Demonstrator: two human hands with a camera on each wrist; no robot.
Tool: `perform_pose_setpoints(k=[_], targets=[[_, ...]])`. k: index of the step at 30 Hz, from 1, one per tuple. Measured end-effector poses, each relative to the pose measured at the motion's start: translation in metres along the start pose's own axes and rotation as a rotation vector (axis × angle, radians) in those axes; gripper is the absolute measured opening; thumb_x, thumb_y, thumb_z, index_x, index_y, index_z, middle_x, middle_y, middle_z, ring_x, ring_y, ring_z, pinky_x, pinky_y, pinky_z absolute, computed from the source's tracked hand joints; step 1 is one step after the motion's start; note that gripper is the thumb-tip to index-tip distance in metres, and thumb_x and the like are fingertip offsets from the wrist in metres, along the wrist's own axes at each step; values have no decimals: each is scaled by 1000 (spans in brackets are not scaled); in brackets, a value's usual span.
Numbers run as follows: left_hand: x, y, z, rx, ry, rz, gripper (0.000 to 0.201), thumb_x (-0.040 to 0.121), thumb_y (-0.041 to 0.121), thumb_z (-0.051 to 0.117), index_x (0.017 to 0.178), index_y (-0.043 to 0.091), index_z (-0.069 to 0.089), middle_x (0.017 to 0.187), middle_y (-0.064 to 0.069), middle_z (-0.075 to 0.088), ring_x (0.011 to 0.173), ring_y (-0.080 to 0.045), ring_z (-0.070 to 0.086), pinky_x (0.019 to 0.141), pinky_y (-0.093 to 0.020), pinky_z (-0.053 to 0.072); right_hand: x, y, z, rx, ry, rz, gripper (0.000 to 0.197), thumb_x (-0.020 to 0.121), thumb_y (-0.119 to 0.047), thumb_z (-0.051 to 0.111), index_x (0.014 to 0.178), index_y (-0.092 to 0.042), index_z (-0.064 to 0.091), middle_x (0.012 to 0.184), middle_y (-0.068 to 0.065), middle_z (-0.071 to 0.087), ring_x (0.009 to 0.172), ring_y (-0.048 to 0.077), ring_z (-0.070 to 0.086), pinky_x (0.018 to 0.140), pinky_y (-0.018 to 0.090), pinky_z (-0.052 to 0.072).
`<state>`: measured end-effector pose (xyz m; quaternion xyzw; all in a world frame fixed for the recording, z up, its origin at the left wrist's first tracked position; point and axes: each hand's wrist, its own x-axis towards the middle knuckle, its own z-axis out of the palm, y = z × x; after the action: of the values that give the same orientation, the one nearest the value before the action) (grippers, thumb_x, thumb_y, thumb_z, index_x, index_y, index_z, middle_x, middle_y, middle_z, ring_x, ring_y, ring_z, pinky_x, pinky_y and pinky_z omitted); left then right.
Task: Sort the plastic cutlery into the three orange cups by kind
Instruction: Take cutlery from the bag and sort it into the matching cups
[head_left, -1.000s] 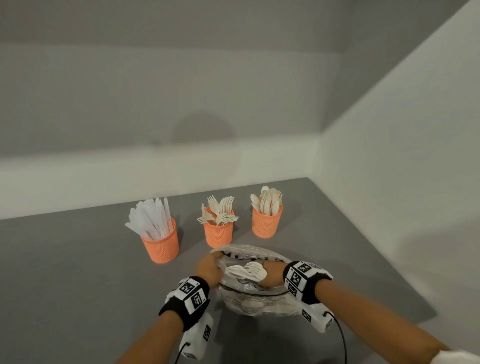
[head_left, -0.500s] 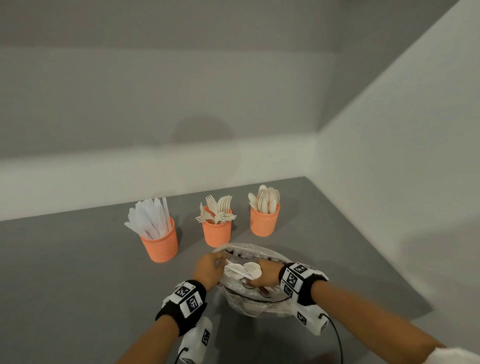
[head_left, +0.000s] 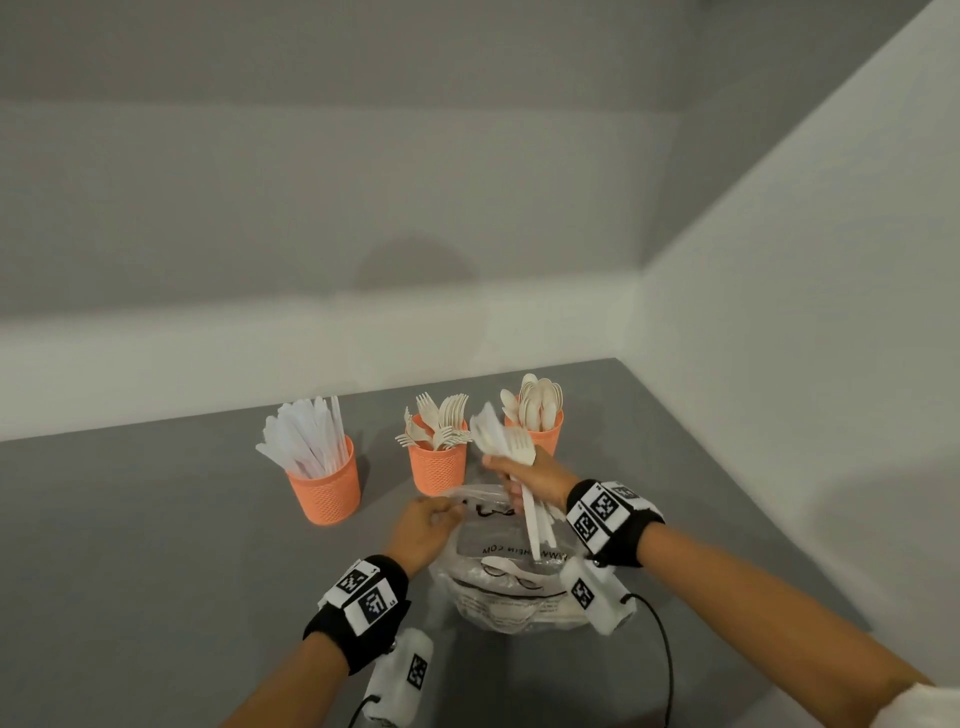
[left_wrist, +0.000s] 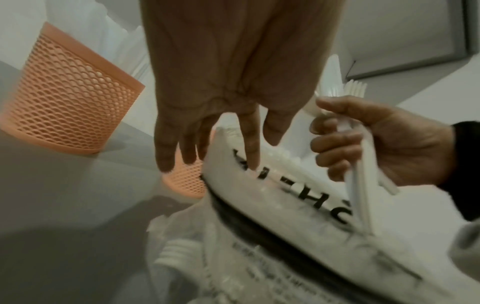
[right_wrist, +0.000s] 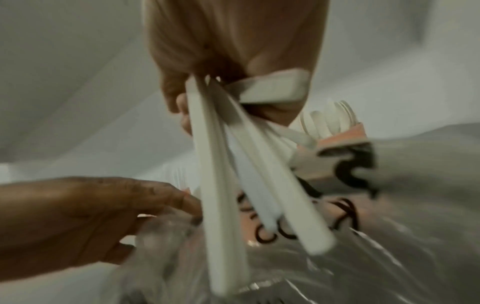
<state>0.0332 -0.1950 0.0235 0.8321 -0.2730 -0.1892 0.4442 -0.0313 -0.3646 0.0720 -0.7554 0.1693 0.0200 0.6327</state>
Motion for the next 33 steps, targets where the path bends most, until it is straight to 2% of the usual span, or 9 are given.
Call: perform_pose_setpoints(k=[5, 12, 17, 20, 23, 27, 29, 31, 33], targets=[[-4, 33, -14, -393, 318, -20, 23, 95, 6, 41, 92, 7, 64, 86, -7, 62, 84, -21, 56, 72, -26, 45, 12, -36, 7, 372, 198, -91, 36, 91, -31, 55, 59, -16, 46, 36, -6, 35, 31, 9, 32, 40, 19, 31], [-4, 45, -17, -1091, -70, -487, 48, 99, 41, 29, 109, 0, 53, 103, -19, 59, 92, -26, 58, 88, -35, 46, 30, -64, 44, 526, 394, -182, 33, 85, -23, 59, 55, -16, 45, 35, -5, 37, 30, 10, 32, 37, 19, 29], [-3, 48, -24, -1326, -132, -510, 61, 99, 46, 22, 110, -3, 57, 98, -17, 63, 89, -24, 60, 83, -34, 53, 28, -59, 77, 507, 416, -193, 29, 85, -8, 62, 59, -9, 49, 34, -5, 41, 30, 8, 38, 37, 16, 36], [-5, 50, -31, -1322, -166, -481, 66, 98, 50, 18, 107, 0, 60, 85, -15, 70, 82, -24, 65, 73, -33, 57, 28, -49, 88, 430, 449, -239, 17, 81, -3, 66, 70, -12, 57, 52, 19, 58, 47, 26, 55, 47, 23, 45], [-8, 46, -36, -1093, -248, -476, 77, 92, 62, 14, 120, 4, 56, 96, -12, 67, 86, -22, 62, 83, -35, 51, 30, -44, 94, 433, 467, -250, 8, 84, -4, 64, 90, 0, 64, 92, 40, 61, 80, 51, 59, 59, 31, 51], [-5, 46, -40, -812, -135, -324, 61, 91, 61, 27, 114, 14, 58, 95, -3, 61, 82, -14, 58, 77, -28, 48, 42, -33, 96, 381, 419, -221, 22, 89, -10, 60, 109, -2, 63, 101, 22, 69, 90, 30, 67, 83, 39, 54], [0, 53, -44, -710, -37, -200, 41, 91, 49, 45, 108, 13, 57, 88, 1, 62, 76, -9, 59, 77, -29, 48, 42, -30, 99, 284, 373, -219, 12, 90, -6, 56, 98, -7, 64, 98, 14, 68, 93, 26, 64, 78, 31, 55], [6, 59, -48, -645, 75, -158, 33, 86, 33, 61, 110, 11, 56, 103, -5, 66, 90, -14, 63, 85, -35, 52, 40, -27, 104, 169, 324, -236, 17, 91, -1, 50, 92, -12, 63, 97, 15, 65, 96, 26, 62, 77, 28, 52], [12, 65, -50, -666, 196, -147, 36, 81, 21, 69, 114, 7, 60, 109, -12, 68, 96, -19, 65, 83, -30, 53, 36, -27, 107, 34, 260, -271, 27, 90, 1, 49, 113, -6, 61, 111, 13, 64, 107, 20, 58, 95, 31, 48]])
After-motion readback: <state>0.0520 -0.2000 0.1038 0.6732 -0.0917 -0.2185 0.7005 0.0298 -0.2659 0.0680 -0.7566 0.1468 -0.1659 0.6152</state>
